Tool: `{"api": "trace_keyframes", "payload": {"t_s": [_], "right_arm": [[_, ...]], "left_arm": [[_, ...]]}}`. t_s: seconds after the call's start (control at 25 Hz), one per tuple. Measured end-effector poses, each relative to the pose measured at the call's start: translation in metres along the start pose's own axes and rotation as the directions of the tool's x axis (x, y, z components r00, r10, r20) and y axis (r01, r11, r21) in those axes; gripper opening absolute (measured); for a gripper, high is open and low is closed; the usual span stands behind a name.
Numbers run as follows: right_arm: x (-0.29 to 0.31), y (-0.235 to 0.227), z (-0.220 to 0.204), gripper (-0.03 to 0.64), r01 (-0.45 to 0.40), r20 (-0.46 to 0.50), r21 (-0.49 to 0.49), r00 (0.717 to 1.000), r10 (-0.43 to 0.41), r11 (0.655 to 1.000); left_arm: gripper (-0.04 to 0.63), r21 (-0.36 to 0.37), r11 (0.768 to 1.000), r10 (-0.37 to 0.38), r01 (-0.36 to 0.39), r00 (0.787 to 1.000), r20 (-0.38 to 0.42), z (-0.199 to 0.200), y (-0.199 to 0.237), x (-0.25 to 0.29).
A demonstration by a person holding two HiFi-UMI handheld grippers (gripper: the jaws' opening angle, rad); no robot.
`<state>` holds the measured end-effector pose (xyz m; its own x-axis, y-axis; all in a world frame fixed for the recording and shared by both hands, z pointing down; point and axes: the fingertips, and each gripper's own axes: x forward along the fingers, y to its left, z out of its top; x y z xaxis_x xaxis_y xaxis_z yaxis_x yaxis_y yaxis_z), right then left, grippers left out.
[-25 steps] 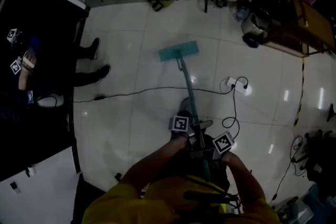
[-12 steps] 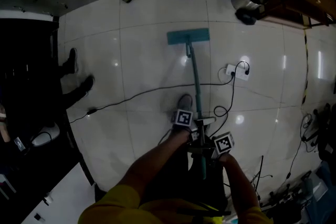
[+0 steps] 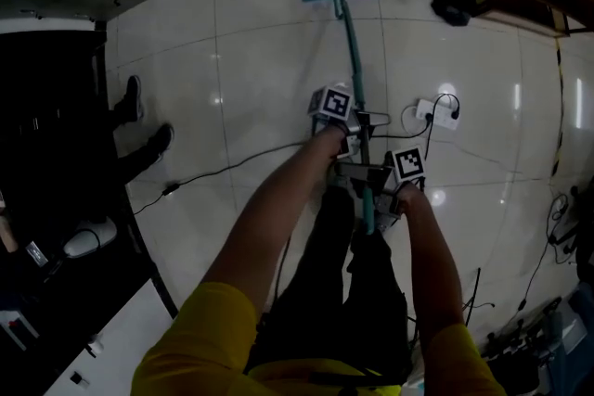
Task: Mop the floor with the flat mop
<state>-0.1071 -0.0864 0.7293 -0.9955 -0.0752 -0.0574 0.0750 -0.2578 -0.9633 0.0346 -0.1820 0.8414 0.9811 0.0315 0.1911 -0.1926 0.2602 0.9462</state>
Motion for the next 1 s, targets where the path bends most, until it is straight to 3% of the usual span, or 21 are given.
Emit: {"api": "trace_keyframes", "payload": {"t_s": [0.12, 0.28, 0.36, 0.44, 0.52, 0.6, 0.8, 0.92, 1.0], "right_arm": [[0.001, 0.013, -0.066, 0.037, -0.027, -0.034, 0.036, 0.999, 0.028, 0.999], [-0.018, 0.041, -0.206, 0.037, -0.011, 0.004, 0.182, 1.000, 0.011, 0.983], [-0.029, 0.050, -0.260, 0.038, 0.031, 0.012, 0.213, 0.999, -0.035, 0.976], [-0.036, 0.048, -0.274, 0.040, 0.058, 0.015, 0.195, 0.998, -0.062, 0.979], [-0.041, 0.039, -0.252, 0.046, 0.052, 0.016, 0.148, 0.998, -0.054, 0.988], [-0.048, 0.029, -0.209, 0.054, 0.032, 0.025, 0.102, 0.999, -0.034, 0.994], [-0.065, -0.007, -0.067, 0.054, 0.038, 0.054, -0.015, 0.998, -0.037, 0.999], [-0.059, -0.012, -0.004, 0.048, 0.016, 0.063, -0.002, 0.998, -0.016, 1.000], [-0.054, -0.006, 0.003, 0.034, -0.013, 0.070, 0.016, 0.997, 0.012, 1.000]], "left_arm": [[0.063, -0.019, 0.999, 0.044, -0.044, 0.999, 0.005, -0.065, 0.004, -0.003], [0.063, -0.138, 0.988, 0.067, -0.071, 0.997, -0.033, -0.219, -0.016, -0.001], [0.063, -0.183, 0.982, 0.033, -0.042, 0.998, -0.050, -0.281, -0.028, 0.007], [0.063, -0.173, 0.984, -0.039, 0.032, 0.999, -0.036, -0.297, -0.034, 0.016], [0.071, -0.146, 0.986, -0.085, 0.081, 0.996, -0.020, -0.273, -0.033, 0.024], [0.080, -0.156, 0.984, -0.088, 0.083, 0.996, -0.025, -0.232, -0.029, 0.032], [0.080, -0.120, 0.989, -0.086, 0.081, 0.996, -0.036, -0.088, -0.023, 0.054], [0.078, -0.012, 1.000, -0.013, 0.013, 0.998, -0.055, -0.018, -0.007, 0.059], [0.073, 0.023, 0.999, 0.046, -0.045, 0.996, -0.075, -0.009, 0.001, 0.059]]}}
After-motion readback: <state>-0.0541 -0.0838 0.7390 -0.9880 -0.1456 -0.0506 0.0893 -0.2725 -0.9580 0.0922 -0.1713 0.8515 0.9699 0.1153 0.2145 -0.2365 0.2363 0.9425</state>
